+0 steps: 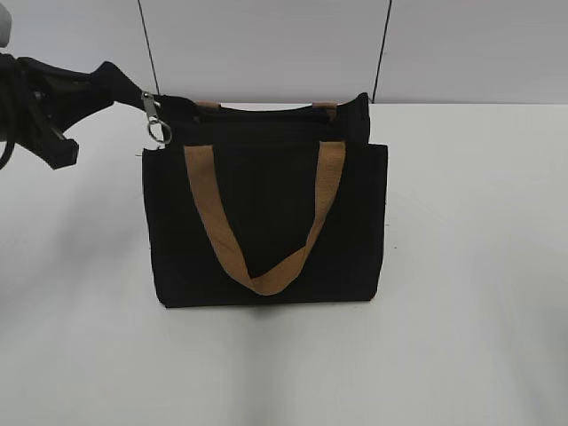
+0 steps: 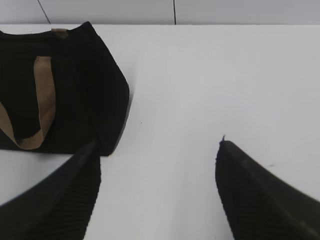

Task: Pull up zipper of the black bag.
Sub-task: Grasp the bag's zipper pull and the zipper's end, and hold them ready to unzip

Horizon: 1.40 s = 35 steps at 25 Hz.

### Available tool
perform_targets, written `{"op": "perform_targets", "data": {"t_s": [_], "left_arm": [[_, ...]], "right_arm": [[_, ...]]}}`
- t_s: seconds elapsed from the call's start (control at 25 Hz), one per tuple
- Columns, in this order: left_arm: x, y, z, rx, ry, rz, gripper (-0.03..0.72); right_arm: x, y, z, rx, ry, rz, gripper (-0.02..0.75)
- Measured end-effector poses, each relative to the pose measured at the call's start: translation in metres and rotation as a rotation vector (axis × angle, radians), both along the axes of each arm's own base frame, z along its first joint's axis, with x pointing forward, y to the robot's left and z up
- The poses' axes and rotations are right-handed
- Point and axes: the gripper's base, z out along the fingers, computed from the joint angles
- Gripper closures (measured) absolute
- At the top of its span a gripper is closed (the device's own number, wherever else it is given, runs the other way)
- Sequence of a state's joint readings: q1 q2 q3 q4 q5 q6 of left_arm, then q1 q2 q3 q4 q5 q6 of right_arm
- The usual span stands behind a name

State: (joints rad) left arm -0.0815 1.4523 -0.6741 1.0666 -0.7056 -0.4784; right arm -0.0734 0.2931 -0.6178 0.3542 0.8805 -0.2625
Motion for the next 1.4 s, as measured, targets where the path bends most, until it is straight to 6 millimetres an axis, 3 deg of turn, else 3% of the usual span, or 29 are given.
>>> {"op": "perform_targets", "data": {"t_s": [0.4, 0.6, 0.76, 1.04, 1.24, 1.4], "left_arm": [[0.000, 0.000, 0.000, -0.005, 0.005, 0.001, 0.665], [0.000, 0.000, 0.000, -0.005, 0.005, 0.001, 0.665], [0.000, 0.000, 0.000, -0.005, 0.005, 0.001, 0.665], [0.000, 0.000, 0.000, -0.007, 0.005, 0.002, 0.665], [0.001, 0.000, 0.002, -0.044, 0.003, 0.021, 0.665], [0.001, -0.001, 0.005, -0.073, -0.008, 0.015, 0.665]], "right_arm": [[0.099, -0.008, 0.014, -0.028, 0.196, 0.007, 0.246], [0.140, 0.010, 0.009, -0.063, 0.277, 0.120, 0.307], [0.166, 0.047, 0.000, -0.083, 0.341, 0.211, 0.332], [0.200, 0.139, -0.006, -0.120, 0.409, 0.317, 0.339], [0.213, 0.210, 0.001, -0.106, 0.312, 0.458, 0.347], [0.221, 0.253, -0.010, -0.100, 0.224, 0.550, 0.374]]}}
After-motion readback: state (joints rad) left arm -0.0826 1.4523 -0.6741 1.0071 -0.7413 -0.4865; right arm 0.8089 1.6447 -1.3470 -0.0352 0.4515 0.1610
